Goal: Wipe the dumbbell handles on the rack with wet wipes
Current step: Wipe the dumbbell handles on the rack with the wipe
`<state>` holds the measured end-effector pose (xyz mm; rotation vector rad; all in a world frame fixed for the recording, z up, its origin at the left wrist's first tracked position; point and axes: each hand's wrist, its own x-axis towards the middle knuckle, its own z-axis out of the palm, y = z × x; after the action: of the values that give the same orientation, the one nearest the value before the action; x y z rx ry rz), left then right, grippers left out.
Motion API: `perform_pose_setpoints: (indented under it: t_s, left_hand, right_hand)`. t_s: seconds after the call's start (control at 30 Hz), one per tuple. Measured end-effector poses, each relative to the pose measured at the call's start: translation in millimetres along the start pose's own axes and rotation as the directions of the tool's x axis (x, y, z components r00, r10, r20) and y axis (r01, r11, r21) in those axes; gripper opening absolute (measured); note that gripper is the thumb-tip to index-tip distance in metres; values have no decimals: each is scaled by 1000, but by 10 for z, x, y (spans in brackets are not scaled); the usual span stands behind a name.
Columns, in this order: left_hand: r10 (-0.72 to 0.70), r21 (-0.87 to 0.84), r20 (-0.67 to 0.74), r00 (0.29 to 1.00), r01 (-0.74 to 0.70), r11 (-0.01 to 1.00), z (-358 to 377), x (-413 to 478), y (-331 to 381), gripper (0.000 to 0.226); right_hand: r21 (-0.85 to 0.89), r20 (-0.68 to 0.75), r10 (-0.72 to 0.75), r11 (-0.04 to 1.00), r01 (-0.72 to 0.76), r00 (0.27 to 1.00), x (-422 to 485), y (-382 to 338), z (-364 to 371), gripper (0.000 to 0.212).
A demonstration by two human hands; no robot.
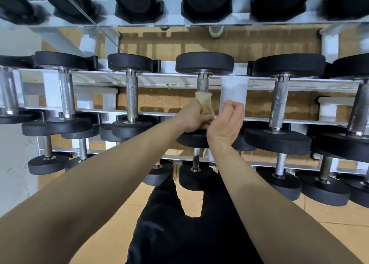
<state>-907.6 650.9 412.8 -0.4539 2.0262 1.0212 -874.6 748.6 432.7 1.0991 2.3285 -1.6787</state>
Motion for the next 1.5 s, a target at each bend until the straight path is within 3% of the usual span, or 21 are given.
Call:
perform_pose_setpoints:
  t_s: [0.03, 0.1, 0.17, 0.27, 0.4, 0.5, 0.6, 0.7, 0.77, 0.83, 0.87, 0.97, 1.07, 1.17, 1.23, 1.3, 1.33, 1.4, 1.5]
  left_hand:
    - [12, 1, 106, 994, -12, 1000, -53, -31, -69, 57]
    - [-12, 84, 186, 983, -4, 996, -128, 29, -188, 78]
    - [-20, 145, 196, 980, -8, 989, -200, -31, -164, 60]
    - [-9, 177, -29, 1000, 14, 984, -256, -310, -31, 31]
    - [-38, -45, -383, 923, 23, 999, -85, -600, -76, 15]
    - [-61, -161, -523, 850, -28, 987, 19, -762, -63, 15]
    - [-50, -249, -579, 814, -118, 961, 127, -986, 86, 7]
    - [-24, -479, -521, 853, -269, 836, 188, -1174, 159, 24]
    - [36, -576, -405, 913, -286, 766, 215, -1246, 148, 45]
    - [91, -673, -266, 960, -253, 695, 240, -1297, 160, 50]
    - [123, -718, -212, 970, -240, 654, 248, -1344, 185, 46]
    - [188, -802, -127, 974, -213, 558, 263, -1437, 186, 37]
    - [211, -831, -96, 973, -195, 521, 278, -1534, 163, 32]
    - [158, -756, -221, 962, -272, 596, 353, -1610, 143, 25]
    - [100, -672, -339, 935, -315, 670, 412, -1660, 185, 37]
    - [141, -597, -416, 898, -387, 703, 487, -1740, 277, 44]
    - [181, -550, -440, 880, -423, 720, 521, -1795, 337, 36]
    - [244, -477, -436, 866, -453, 753, 575, -1889, 440, 12]
    - [248, -596, -347, 904, -417, 686, 595, -1958, 522, 29]
  right_hand:
    - [-8, 6, -3, 1000, 3, 1000, -4, -1, -2, 24]
    - [-42, 15, -10, 999, 11, 1000, -10, -10, -16, 23]
    - [-77, 25, -12, 997, 14, 1000, -5, -17, -25, 18]
    - [-116, 56, 6, 993, 0, 998, 2, -27, -24, 19]
    - [-148, 98, -20, 988, 35, 995, -21, -68, -72, 30]
    - [-218, 174, -23, 974, 61, 985, -28, -113, -113, 28]
    - [-280, 247, -75, 949, 145, 966, -51, -154, -164, 35]
    - [-237, 327, -131, 947, 215, 936, -100, -231, -314, 31]
    - [4, 380, 4, 1000, -6, 925, -136, -328, -486, 30]
    - [246, 496, 156, 918, -310, 854, -150, -428, -702, 34]
    - [262, 541, 184, 890, -373, 821, -158, -462, -827, 35]
    - [106, 594, 162, 955, -276, 788, -229, -559, -1165, 35]
    - [30, 614, 97, 989, -146, 783, -368, -565, -1408, 17]
    - [33, 590, 74, 993, -116, 804, -534, -555, -1495, 9]
    - [106, 565, 57, 984, -140, 823, -622, -575, -1526, 9]
    - [153, 548, 18, 981, -122, 836, -707, -613, -1575, 9]
    - [165, 541, -8, 981, -97, 841, -736, -617, -1604, 11]
    - [177, 539, -53, 983, -51, 841, -777, -617, -1652, 21]
    - [190, 510, -70, 981, -33, 857, -780, -651, -1703, 36]
